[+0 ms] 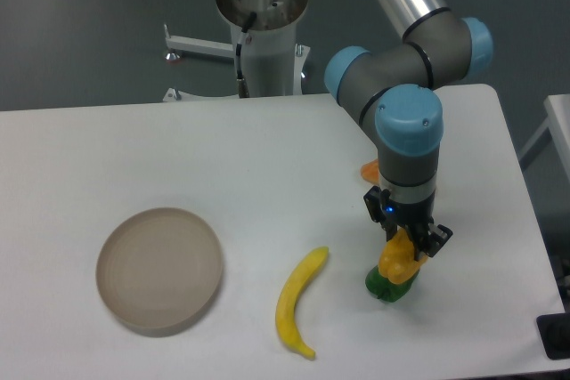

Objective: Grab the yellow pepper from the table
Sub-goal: 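Hold the yellow pepper low beside the green pepper, shifting slightly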

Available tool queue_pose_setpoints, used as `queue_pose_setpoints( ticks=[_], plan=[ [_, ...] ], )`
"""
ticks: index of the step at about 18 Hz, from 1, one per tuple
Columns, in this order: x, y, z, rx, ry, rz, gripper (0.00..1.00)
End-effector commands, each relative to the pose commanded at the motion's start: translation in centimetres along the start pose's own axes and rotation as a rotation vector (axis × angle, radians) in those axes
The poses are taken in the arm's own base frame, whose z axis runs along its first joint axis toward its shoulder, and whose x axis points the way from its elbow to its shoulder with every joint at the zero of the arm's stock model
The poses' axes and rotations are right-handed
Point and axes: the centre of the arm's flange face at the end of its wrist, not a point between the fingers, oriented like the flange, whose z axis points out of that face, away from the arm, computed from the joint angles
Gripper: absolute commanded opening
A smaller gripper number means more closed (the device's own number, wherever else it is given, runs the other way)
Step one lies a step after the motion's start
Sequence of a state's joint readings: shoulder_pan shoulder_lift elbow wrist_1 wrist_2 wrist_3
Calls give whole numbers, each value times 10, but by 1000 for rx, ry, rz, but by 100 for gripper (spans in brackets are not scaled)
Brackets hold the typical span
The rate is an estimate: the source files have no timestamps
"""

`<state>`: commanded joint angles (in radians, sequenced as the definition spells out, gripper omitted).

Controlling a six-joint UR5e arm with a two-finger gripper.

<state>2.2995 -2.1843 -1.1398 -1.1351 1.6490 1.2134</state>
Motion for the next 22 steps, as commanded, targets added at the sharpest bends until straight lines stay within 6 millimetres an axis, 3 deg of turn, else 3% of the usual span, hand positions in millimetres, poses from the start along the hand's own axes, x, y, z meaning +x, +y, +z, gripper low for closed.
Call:
queue_pose_setpoints(
  ticks=[22],
  plan=[
    [-10, -2, 9, -24, -7, 8, 44]
  ],
)
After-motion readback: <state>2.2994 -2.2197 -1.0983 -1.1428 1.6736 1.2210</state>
